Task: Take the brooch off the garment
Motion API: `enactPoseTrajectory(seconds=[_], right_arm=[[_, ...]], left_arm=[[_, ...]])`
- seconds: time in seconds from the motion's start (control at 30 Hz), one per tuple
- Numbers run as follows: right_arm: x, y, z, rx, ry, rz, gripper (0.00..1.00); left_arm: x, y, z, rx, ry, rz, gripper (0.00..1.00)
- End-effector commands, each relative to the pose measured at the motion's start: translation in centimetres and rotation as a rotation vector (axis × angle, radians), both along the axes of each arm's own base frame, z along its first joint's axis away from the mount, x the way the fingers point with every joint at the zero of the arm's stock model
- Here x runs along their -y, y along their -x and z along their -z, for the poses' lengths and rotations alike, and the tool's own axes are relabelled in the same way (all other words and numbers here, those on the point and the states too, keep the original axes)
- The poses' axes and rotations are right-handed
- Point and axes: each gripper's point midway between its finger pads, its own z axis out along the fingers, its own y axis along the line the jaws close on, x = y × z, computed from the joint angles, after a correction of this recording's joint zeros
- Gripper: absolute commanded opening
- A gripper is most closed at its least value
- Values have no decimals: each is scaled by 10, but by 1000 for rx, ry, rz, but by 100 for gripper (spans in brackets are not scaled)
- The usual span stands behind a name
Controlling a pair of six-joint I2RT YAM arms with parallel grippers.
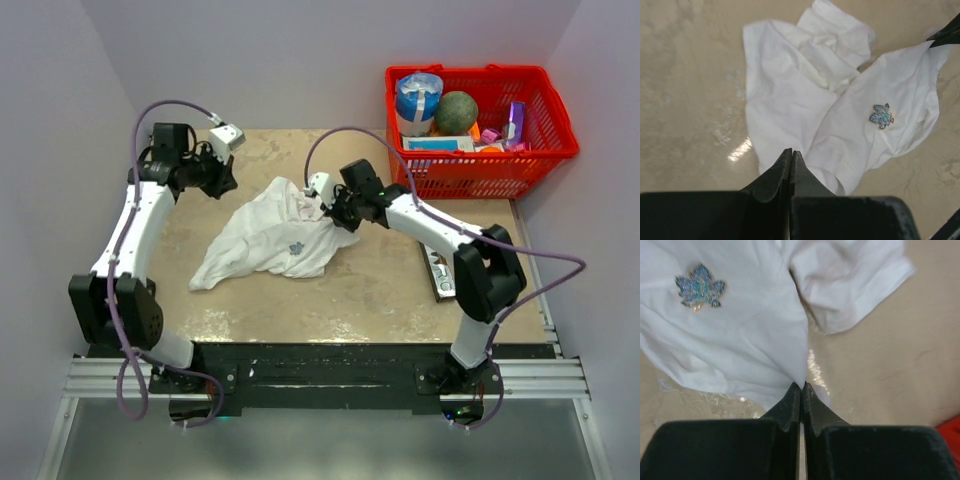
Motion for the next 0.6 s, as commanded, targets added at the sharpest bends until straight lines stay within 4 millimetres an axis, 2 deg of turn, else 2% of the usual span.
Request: enactPoseTrajectory(seconds=[0.0, 0.03, 0.07, 0.1, 0.2, 0.27, 0.3, 0.33, 0.47, 0.57], right_arm=[[-25, -22, -140, 335, -214, -60, 0], [-29, -18, -151, 362, -234, -86, 0], [-32, -10, -171, 415, -275, -122, 0], [-36, -4, -181, 462, -275, -172, 0], [-42, 19, -210, 583, -306, -282, 0], [-44, 26, -218, 625, -316, -310, 0], [-44, 33, -229, 655, -328, -330, 0], [-44, 37, -231, 662, -330, -339, 0], [-43, 45, -228, 658, -312, -357, 0], [-41, 47, -226, 651, -305, -342, 0]], left_arm=[[1, -4, -62, 220, 4, 26, 0], [5, -1, -56, 202, 30, 33, 8], [9, -3, -55, 198, 64, 30, 17], [17, -1, -51, 186, 88, 47, 28], [50, 5, -43, 147, 201, 129, 39], [71, 4, -42, 118, 310, 172, 42], [84, 8, -45, 100, 370, 224, 44], [92, 3, -43, 84, 415, 238, 45], [125, 10, -51, 42, 514, 371, 47], [142, 13, -57, 5, 561, 436, 48]])
